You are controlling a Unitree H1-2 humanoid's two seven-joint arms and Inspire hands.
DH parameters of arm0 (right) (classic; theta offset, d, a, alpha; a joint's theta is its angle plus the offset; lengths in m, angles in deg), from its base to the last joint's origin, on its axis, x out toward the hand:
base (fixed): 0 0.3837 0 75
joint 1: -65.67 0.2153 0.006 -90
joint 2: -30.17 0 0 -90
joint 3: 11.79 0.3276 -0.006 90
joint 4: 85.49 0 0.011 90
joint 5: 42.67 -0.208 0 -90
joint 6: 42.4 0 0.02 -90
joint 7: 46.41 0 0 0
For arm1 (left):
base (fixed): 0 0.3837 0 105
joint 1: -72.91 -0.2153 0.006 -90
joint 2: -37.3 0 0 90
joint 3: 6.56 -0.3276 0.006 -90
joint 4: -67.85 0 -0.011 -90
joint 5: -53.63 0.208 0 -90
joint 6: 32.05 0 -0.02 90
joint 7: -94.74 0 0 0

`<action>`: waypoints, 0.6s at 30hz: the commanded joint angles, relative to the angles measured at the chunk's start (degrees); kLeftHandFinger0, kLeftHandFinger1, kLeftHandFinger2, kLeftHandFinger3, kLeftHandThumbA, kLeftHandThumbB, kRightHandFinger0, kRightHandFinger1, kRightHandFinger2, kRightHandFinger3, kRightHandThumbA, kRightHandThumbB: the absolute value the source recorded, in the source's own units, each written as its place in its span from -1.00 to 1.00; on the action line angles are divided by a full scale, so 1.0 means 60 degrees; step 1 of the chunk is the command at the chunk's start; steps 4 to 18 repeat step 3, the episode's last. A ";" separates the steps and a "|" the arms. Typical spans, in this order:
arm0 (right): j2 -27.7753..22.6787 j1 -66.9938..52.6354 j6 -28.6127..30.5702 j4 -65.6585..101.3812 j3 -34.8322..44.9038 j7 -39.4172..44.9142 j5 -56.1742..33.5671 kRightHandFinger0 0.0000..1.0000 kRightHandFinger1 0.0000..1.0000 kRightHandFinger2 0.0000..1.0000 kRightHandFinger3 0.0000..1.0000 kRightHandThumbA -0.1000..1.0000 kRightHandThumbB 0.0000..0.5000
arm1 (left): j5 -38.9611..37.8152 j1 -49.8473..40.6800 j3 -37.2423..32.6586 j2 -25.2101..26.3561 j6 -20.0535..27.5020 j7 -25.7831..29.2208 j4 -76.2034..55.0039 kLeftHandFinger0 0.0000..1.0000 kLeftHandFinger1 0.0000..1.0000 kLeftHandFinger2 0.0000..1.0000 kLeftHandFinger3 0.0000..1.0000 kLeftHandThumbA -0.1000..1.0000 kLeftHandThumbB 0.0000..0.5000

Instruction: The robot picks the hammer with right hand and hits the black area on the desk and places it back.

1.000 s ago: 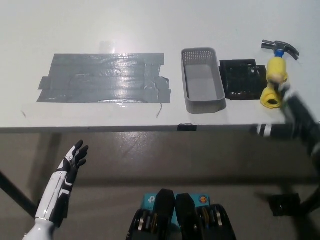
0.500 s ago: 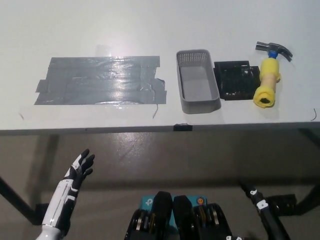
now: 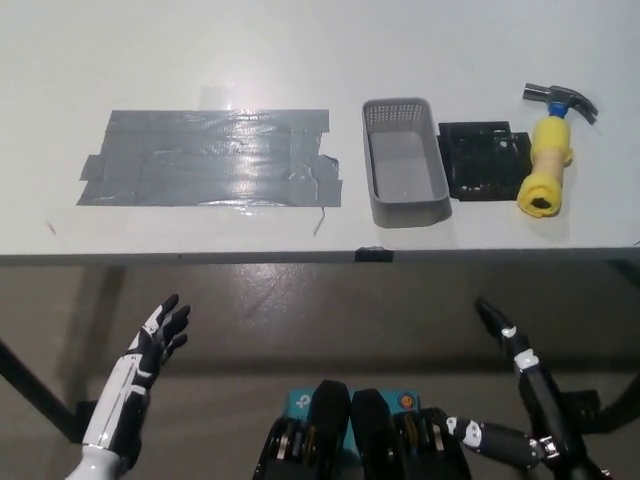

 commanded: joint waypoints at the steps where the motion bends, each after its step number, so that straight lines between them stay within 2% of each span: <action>1: -0.0024 -0.0087 0.0654 0.0058 0.0081 -0.0217 -0.0525 1.00 1.00 1.00 1.00 1.00 0.79 | -0.0328 -0.0200 0.0212 -0.0114 -0.0173 0.0076 -0.0423 1.00 1.00 1.00 1.00 1.00 -0.04; 3: -0.0029 -0.0102 0.0678 0.0058 0.0052 -0.0207 -0.0536 1.00 1.00 1.00 1.00 1.00 0.76 | -0.0232 -0.0280 0.0295 -0.0158 -0.0133 0.0153 -0.0259 1.00 1.00 1.00 1.00 1.00 -0.17; 18: -0.0029 -0.0102 0.0678 0.0058 0.0052 -0.0207 -0.0536 1.00 1.00 1.00 1.00 1.00 0.76 | -0.0232 -0.0280 0.0295 -0.0158 -0.0133 0.0153 -0.0259 1.00 1.00 1.00 1.00 1.00 -0.17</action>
